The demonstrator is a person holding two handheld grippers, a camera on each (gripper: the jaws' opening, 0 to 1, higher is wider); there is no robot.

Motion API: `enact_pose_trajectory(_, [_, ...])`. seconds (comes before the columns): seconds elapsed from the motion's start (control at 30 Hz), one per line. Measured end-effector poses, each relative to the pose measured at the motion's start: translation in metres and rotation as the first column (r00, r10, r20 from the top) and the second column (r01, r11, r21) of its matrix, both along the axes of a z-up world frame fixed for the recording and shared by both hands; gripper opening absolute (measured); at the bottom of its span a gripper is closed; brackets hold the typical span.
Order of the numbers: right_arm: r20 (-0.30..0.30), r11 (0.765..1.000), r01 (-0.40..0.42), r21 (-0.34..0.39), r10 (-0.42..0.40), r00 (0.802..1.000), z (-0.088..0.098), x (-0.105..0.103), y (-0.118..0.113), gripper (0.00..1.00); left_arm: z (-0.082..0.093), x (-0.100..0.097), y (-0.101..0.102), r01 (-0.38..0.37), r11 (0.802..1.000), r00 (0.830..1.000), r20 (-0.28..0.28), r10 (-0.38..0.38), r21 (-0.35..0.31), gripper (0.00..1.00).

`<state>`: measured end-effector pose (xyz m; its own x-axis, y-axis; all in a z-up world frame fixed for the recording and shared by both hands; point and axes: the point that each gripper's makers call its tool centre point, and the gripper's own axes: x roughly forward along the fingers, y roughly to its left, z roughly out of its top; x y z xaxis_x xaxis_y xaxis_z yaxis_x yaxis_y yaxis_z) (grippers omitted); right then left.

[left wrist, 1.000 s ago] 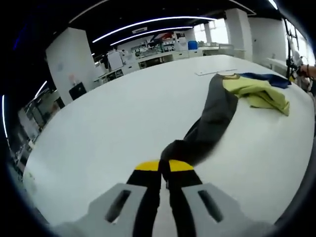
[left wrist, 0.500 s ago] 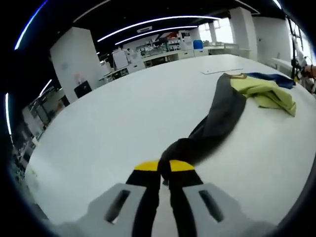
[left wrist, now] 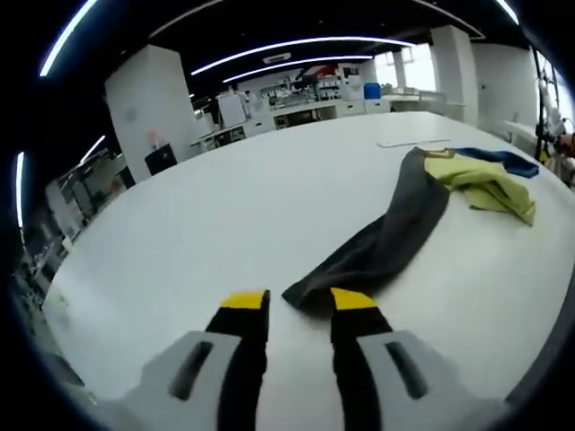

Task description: Fold the garment on the visible template until the final outline fits inside the template.

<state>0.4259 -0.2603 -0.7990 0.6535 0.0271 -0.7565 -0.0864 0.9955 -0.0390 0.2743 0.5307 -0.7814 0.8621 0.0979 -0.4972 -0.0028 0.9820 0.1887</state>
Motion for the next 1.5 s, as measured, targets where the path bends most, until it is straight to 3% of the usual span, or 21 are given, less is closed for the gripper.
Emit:
enact_pose_trajectory(0.17, [-0.002,0.999,-0.044,-0.004,0.044,0.999,-0.008,-0.003,0.004,0.24,0.009,0.004,-0.011,0.027,0.999,0.999,0.045,-0.026,-0.028,0.48])
enact_pose_trajectory(0.2, [-0.005,0.999,-0.047,-0.003,0.047,0.999,-0.007,-0.013,0.015,0.25,0.010,0.005,-0.015,0.038,0.999,0.998,0.048,-0.036,-0.030,0.51])
enact_pose_trajectory(0.3, [-0.017,0.998,-0.060,-0.002,0.060,0.998,-0.014,-0.011,0.011,0.27,0.014,0.006,-0.028,0.065,0.997,0.996,0.055,-0.063,-0.033,0.56])
enact_pose_trajectory(0.5, [-0.001,0.999,-0.052,-0.006,0.052,0.999,-0.024,-0.006,0.005,0.25,0.014,0.008,-0.039,0.099,0.993,0.993,0.065,-0.095,-0.056,0.68])
enact_pose_trajectory(0.67, [0.009,0.999,-0.047,-0.023,0.047,0.999,-0.033,0.000,-0.003,0.19,0.013,0.006,-0.046,0.105,0.992,0.993,0.058,-0.101,-0.072,0.69])
enact_pose_trajectory(0.87, [0.041,0.999,-0.043,-0.019,0.044,0.998,-0.032,-0.005,0.008,0.09,0.013,0.001,-0.047,0.104,0.992,0.994,0.044,-0.101,-0.076,0.68])
enact_pose_trajectory(1.0, [0.053,0.998,-0.051,-0.021,0.052,0.997,-0.038,0.004,0.002,0.00,0.016,0.000,-0.049,0.108,0.992,0.994,0.037,-0.105,-0.069,0.67])
enact_pose_trajectory(1.23, [0.055,0.997,-0.068,0.022,0.067,0.996,-0.035,-0.003,0.007,0.00,0.023,0.000,-0.056,0.109,0.991,0.993,0.054,-0.105,-0.080,0.68])
enact_pose_trajectory(1.33, [0.060,0.997,-0.082,-0.009,0.083,0.995,-0.030,-0.008,0.006,0.00,0.022,0.001,-0.057,0.113,0.990,0.992,0.057,-0.109,-0.078,0.68])
enact_pose_trajectory(1.4, [0.051,0.997,-0.075,-0.033,0.077,0.996,-0.037,-0.001,-0.006,0.00,0.021,0.001,-0.059,0.116,0.990,0.992,0.053,-0.112,-0.080,0.67])
enact_pose_trajectory(1.5, [0.058,0.999,-0.034,0.000,0.034,0.998,-0.037,-0.005,-0.004,0.00,0.020,0.001,-0.061,0.118,0.990,0.992,0.048,-0.114,-0.081,0.67])
